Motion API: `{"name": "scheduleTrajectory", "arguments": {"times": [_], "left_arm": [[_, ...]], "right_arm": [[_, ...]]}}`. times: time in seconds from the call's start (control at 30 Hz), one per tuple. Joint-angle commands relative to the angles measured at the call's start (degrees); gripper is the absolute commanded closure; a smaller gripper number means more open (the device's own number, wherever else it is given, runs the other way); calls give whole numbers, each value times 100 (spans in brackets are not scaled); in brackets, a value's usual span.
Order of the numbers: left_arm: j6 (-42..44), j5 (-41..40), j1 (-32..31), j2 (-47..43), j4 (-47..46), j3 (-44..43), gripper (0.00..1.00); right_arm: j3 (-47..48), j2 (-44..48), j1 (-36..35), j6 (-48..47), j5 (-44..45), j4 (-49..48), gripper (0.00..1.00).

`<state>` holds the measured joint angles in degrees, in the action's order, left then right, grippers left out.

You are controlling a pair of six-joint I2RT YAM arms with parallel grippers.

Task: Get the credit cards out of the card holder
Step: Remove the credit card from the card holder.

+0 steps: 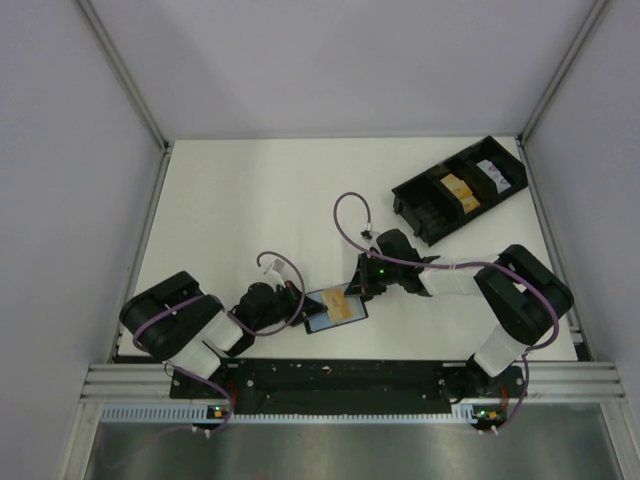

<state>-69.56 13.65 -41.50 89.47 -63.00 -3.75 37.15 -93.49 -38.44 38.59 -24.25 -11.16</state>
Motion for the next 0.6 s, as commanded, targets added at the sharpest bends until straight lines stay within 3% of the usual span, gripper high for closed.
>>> {"name": "scheduleTrajectory", "arguments": {"times": [0.0,0.27,0.57], "left_arm": [[-49,24,27,-175,-345,217,100],[-58,15,80,-342,-169,313,100],[258,-161,89,-1089,1034,226,100]], "right_arm": [[-76,-73,82,-159,457,404,100],[91,217,82,-352,782,808,100],[144,445,82,-370,439,563,100]]}}
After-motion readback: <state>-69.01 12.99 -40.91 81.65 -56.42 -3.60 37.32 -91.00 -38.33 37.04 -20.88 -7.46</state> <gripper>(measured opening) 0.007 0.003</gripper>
